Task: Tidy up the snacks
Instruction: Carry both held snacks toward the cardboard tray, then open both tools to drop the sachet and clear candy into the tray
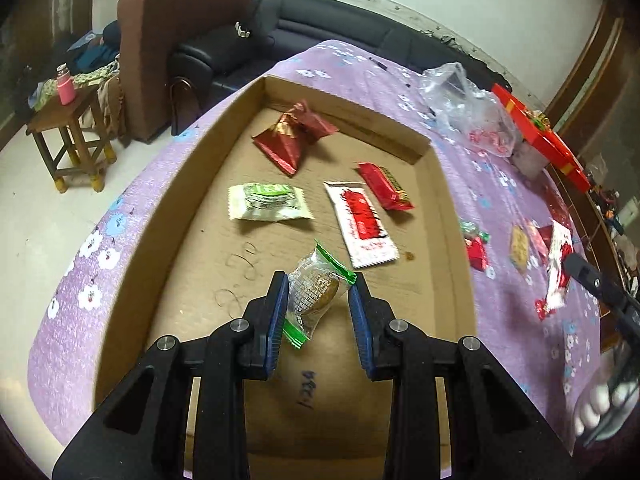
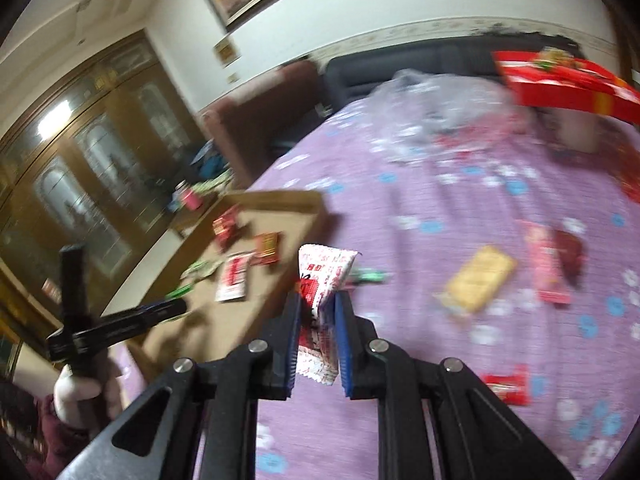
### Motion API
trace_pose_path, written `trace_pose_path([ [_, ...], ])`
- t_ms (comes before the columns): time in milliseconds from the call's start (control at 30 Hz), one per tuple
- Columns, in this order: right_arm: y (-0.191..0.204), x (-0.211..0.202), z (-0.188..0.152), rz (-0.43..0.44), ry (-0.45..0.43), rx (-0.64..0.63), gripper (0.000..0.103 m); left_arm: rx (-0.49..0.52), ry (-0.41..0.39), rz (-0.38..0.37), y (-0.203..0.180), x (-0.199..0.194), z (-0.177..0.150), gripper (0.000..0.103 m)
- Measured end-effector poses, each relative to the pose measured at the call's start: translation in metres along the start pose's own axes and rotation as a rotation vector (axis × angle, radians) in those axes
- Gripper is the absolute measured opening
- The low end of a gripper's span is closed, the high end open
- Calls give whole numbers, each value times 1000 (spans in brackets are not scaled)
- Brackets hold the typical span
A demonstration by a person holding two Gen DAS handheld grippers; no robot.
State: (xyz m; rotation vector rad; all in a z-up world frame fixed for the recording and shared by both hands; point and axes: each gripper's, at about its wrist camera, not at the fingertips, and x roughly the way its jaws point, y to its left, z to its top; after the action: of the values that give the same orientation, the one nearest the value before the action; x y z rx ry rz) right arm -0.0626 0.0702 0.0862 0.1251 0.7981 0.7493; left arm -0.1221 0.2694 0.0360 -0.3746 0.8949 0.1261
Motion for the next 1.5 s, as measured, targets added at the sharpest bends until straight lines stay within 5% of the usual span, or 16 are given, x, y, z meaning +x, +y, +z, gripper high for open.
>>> trace_pose_path([
  [333, 77, 76, 2, 105, 135, -104, 19, -51, -51, 39, 17, -2, 4, 30],
  [500, 100, 107, -6, 114, 185, -146, 22, -100, -68, -5, 28, -8, 3, 30],
  [767, 99, 105, -8, 115, 156, -122, 26, -158, -88, -58, 33, -27, 4, 30],
  [1133, 16, 14, -7, 2, -13, 29, 46, -156, -75, -108, 7, -43, -1, 30],
  [1333, -73, -60, -28, -145, -109, 195, 47, -157, -79, -176, -11, -49, -3, 30],
  [1500, -123, -89, -51, -218, -100, 292, 47, -116, -33, -233, -43, -38, -6, 30],
])
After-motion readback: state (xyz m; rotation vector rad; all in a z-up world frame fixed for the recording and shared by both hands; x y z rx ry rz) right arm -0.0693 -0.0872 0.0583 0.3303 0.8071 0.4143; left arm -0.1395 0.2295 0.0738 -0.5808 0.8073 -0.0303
